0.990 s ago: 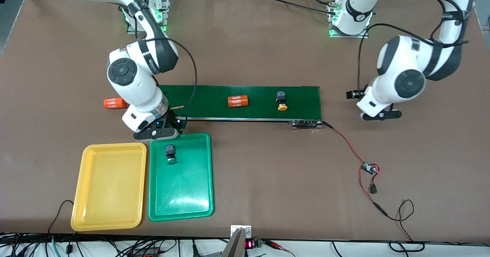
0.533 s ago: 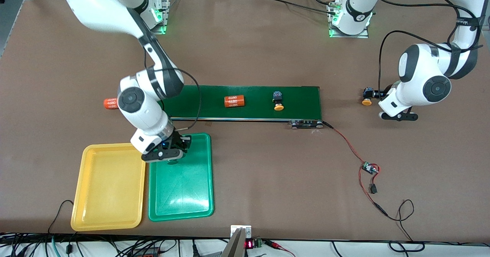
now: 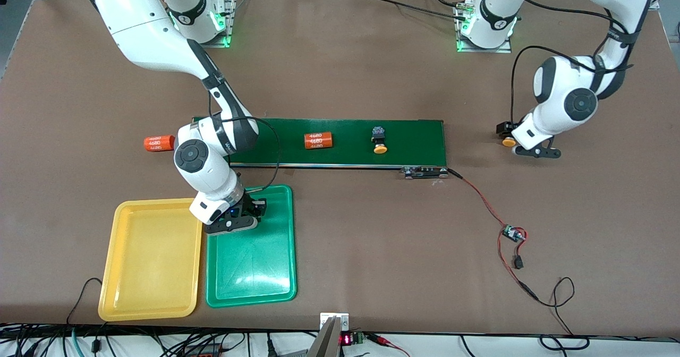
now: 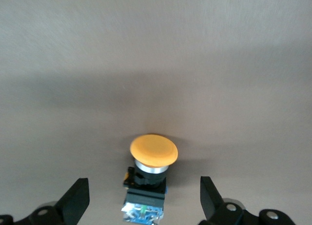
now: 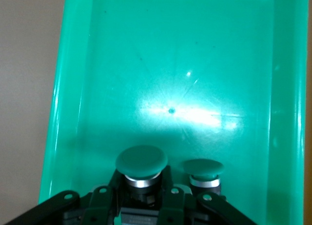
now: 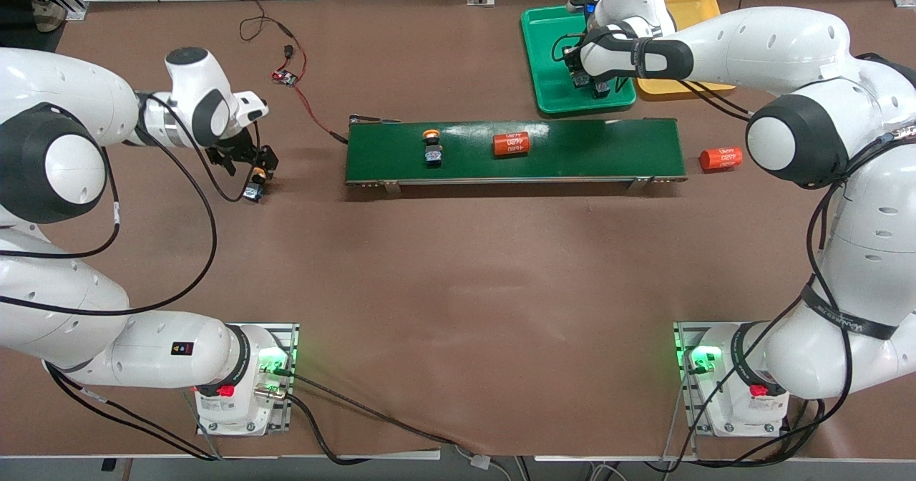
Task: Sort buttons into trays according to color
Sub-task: 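Release the green button into the tray while the left gripper grasps yellow button, then set the second yellow button on the belt with the left gripper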
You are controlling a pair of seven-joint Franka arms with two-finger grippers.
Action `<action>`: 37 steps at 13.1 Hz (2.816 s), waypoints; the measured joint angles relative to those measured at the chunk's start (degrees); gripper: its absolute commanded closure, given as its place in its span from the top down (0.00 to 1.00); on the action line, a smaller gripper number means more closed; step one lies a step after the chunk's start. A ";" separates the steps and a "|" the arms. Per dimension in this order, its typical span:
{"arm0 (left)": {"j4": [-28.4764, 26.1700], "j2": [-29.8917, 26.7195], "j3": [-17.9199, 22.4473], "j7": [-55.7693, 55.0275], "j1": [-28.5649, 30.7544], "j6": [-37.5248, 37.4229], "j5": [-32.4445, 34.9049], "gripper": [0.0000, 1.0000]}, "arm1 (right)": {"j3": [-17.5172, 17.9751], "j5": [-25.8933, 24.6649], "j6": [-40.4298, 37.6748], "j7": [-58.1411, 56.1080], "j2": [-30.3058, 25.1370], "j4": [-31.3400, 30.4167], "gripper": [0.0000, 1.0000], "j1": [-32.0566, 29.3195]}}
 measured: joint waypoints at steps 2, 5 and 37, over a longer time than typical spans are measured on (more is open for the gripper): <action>-3.03 0.93 0.00 0.10 0.00 5.30 0.00 0.94 | 0.00 0.00 1.27 -0.01 0.55 0.00 0.75 0.08; -4.54 1.94 -0.04 0.17 -0.03 8.28 0.00 0.68 | 0.00 0.00 2.58 -0.02 1.60 0.00 0.83 0.32; 22.90 7.65 -23.12 -28.17 -8.73 -13.46 -8.90 0.31 | 13.49 2.65 -22.29 13.25 -39.21 -32.04 1.00 -12.25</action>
